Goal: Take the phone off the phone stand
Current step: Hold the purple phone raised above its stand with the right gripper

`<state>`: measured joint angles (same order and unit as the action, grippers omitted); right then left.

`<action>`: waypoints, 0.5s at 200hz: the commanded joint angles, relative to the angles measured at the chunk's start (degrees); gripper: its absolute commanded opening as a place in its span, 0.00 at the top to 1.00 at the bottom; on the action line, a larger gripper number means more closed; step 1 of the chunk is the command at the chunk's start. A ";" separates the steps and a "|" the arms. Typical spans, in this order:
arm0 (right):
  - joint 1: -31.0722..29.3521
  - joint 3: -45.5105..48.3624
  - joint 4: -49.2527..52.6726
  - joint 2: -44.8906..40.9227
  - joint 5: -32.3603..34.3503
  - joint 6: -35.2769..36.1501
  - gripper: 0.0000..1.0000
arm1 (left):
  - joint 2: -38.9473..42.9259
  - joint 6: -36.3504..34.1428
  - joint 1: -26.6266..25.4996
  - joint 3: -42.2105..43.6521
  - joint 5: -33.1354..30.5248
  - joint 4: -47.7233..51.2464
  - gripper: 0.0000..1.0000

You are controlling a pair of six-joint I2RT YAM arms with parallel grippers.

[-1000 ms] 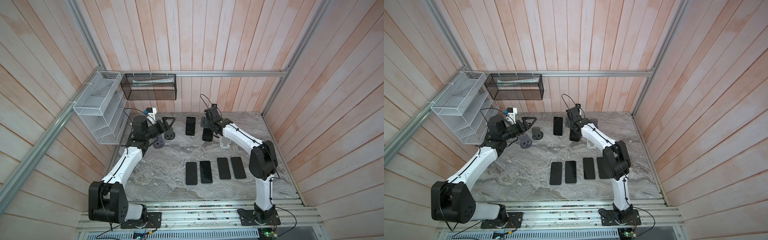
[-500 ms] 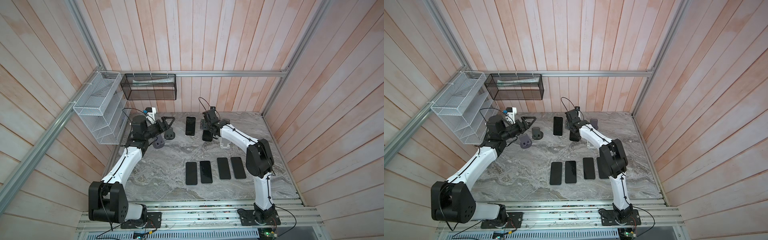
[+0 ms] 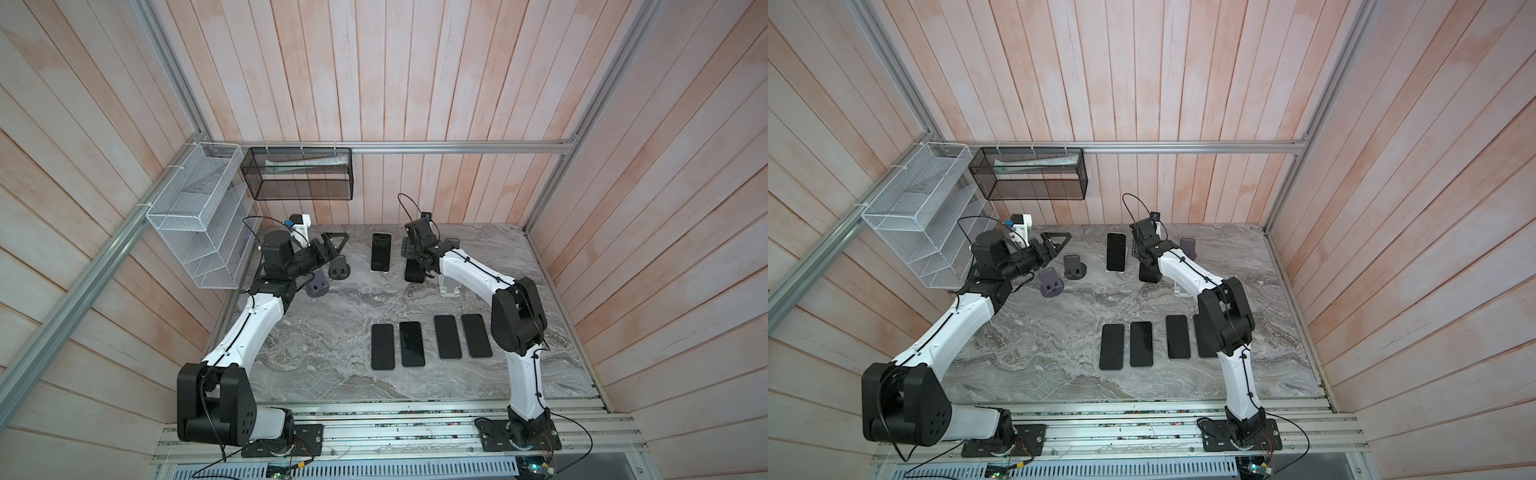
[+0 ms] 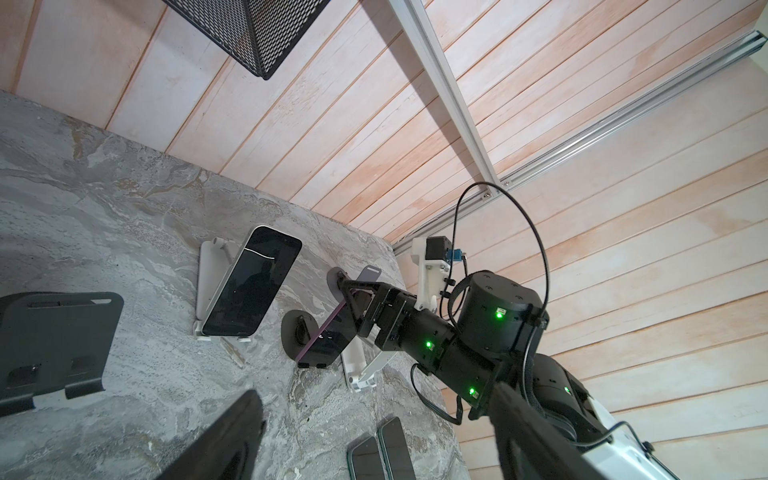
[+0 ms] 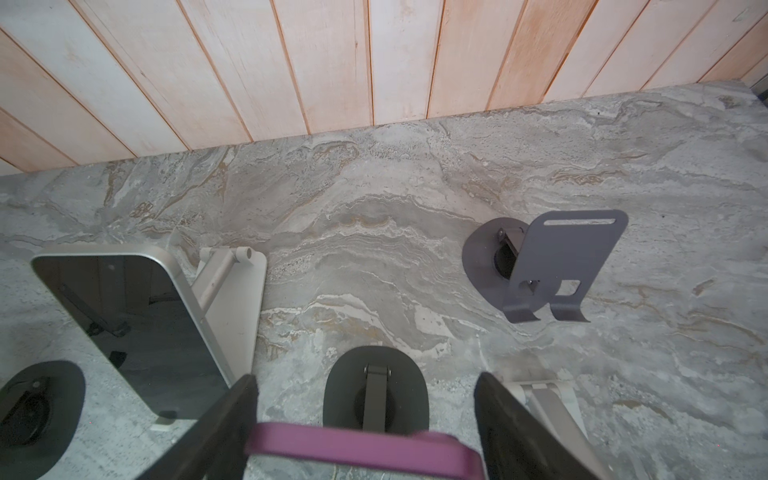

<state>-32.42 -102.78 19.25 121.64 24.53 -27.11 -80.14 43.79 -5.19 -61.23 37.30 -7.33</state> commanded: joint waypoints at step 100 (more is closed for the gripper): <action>-0.09 0.39 0.43 1.75 1.77 -0.76 0.26 | 0.38 0.22 0.53 -0.22 1.08 -1.72 0.13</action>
<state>-32.42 -102.78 18.92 121.84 24.64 -27.42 -80.14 44.01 -4.91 -61.23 37.50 -7.55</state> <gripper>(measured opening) 0.751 0.867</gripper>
